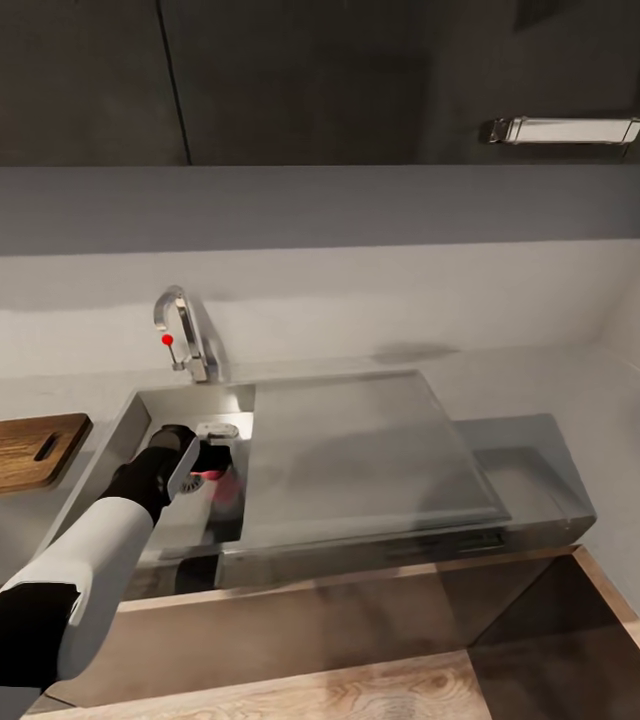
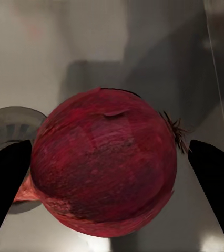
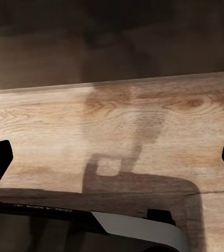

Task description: In the kitchen, take the Vidalia onion out of the sink, dice it on the chopping board with the paring knife, put the diced onion into the bowl on the countertop, then place both the paring knife and the chopping board into the sink.

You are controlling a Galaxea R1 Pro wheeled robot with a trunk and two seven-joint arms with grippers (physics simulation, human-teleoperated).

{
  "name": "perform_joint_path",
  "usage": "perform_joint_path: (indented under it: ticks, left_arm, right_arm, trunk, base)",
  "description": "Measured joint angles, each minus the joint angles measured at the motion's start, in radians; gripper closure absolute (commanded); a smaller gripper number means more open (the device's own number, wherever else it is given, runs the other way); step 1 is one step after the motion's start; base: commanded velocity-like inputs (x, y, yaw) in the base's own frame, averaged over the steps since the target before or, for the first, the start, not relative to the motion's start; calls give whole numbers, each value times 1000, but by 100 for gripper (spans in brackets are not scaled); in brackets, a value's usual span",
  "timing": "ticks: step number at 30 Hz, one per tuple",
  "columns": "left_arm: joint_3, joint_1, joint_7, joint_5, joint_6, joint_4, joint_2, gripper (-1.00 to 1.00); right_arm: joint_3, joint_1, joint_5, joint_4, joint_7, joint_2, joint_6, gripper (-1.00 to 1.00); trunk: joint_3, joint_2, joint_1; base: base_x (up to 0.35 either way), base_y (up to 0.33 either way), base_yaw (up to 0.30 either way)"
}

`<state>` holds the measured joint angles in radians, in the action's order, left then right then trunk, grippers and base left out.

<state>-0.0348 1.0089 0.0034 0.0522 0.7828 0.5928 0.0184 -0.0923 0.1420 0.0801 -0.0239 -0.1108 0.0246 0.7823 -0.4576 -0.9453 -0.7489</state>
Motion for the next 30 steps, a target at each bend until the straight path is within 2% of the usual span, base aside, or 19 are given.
perform_joint_path:
  ticks: [4,10,19,26,30]
  left_arm:
    - [0,0,0,0,1,12,0,100]
    - [0,0,1,0,9,81,12,100]
    - [0,0,1,1,21,175,14,100]
    - [-1,0,0,2,155,284,14,100]
    - [-2,0,0,2,184,326,14,100]
  right_arm:
    - [0,0,0,0,0,0,0,-100]
    - [0,0,0,0,0,0,0,-100]
    - [0,0,0,0,0,0,0,-100]
    - [0,0,0,0,0,0,0,-100]
    - [0,0,0,0,0,0,0,-100]
  trunk:
    - [6,0,0]
    - [16,0,0]
    - [30,0,0]
    - [38,0,0]
    - [44,0,0]
  base:
    - [0,0,0]
    - [0,0,0]
    - [0,0,0]
    - [-107,20,0]
    - [-256,102,0]
